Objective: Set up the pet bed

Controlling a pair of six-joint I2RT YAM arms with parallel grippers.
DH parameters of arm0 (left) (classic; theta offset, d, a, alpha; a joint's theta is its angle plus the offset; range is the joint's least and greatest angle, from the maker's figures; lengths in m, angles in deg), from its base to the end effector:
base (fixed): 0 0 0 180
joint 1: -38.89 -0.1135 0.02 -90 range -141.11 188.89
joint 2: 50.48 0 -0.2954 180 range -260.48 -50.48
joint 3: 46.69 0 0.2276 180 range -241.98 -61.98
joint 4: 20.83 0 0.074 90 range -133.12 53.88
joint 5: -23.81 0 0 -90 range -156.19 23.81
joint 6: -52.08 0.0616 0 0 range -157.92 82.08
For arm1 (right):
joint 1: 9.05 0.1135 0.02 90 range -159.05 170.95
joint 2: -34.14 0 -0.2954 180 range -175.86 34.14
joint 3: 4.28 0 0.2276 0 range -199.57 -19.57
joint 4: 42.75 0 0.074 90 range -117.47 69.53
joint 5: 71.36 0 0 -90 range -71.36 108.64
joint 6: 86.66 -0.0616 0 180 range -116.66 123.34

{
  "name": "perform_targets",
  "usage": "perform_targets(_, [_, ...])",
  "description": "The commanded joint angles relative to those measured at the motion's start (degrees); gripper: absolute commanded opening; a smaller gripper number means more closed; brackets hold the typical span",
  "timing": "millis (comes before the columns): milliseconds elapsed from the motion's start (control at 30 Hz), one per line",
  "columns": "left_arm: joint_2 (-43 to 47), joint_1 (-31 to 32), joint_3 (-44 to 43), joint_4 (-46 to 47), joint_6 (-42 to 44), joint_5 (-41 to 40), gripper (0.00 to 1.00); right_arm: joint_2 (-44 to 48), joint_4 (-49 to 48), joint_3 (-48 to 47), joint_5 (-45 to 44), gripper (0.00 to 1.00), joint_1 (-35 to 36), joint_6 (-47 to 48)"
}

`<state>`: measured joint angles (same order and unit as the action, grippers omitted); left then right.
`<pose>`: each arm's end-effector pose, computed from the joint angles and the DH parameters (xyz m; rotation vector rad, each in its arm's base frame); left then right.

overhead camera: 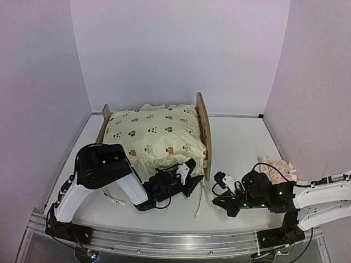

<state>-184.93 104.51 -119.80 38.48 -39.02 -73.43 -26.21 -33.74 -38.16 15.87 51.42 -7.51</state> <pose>0.2015 -0.4258 0.1199 0.8013 1.4597 -0.7943 0.0952 0.1621 0.1901 -0.9246 2.0673 0.6357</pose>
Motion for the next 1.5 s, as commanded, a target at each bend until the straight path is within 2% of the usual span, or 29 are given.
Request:
perform_targets(0, [-0.6,-0.27,-1.85,12.24,0.25,-0.18,0.26,0.27,-0.06,0.14,0.33,0.0,0.32,-0.48])
perform_targets(233, [-0.97,-0.26,-3.32,12.74,0.98,-0.1,0.15,0.06,-0.07,0.04,0.24,0.0,0.27,-0.7])
perform_targets(300, [-1.13,-0.28,-4.19,12.37,1.01,-0.4,0.17,0.14,-0.08,0.02,0.33,0.0,0.29,-0.77])
perform_targets(367, [-1.27,-0.25,-5.03,11.92,1.01,-1.32,0.27,0.16,-0.07,-0.02,0.43,0.0,0.27,-0.91])
perform_targets(433, [-1.39,-0.28,-5.57,11.61,1.01,-2.65,0.3,0.17,-0.07,-0.04,0.55,0.0,0.3,-0.99])
perform_targets(500, [-1.5,-0.24,-5.91,11.61,1.01,-3.72,0.25,0.15,0.0,-0.04,0.65,0.0,0.27,-1.08])
perform_targets(600, [-1.51,-0.17,-5.61,12.55,1.01,-4.8,0.07,0.16,0.04,-0.13,0.56,0.0,0.28,-1.12])
perform_targets(667, [-1.0,-0.09,-4.6,13.45,1.01,-5.11,0.0,0.19,0.02,-0.24,-0.01,0.0,0.29,-1.29])
perform_targets(933, [3.87,1.52,1.02,11.75,3.29,-4.95,0.0,-1.3,0.03,-3.95,-6.61,0.0,0.3,-1.55])
perform_targets(1233, [10.76,2.86,6.61,8.55,2.47,-3.99,0.0,-12.05,-0.12,-14.01,-17.24,0.0,0.28,3.44])
perform_targets(1467, [13.17,3.01,7.49,6.15,1.08,-2.45,0.0,-23.24,-2.05,-21.32,-21.27,0.0,-0.52,8.39])
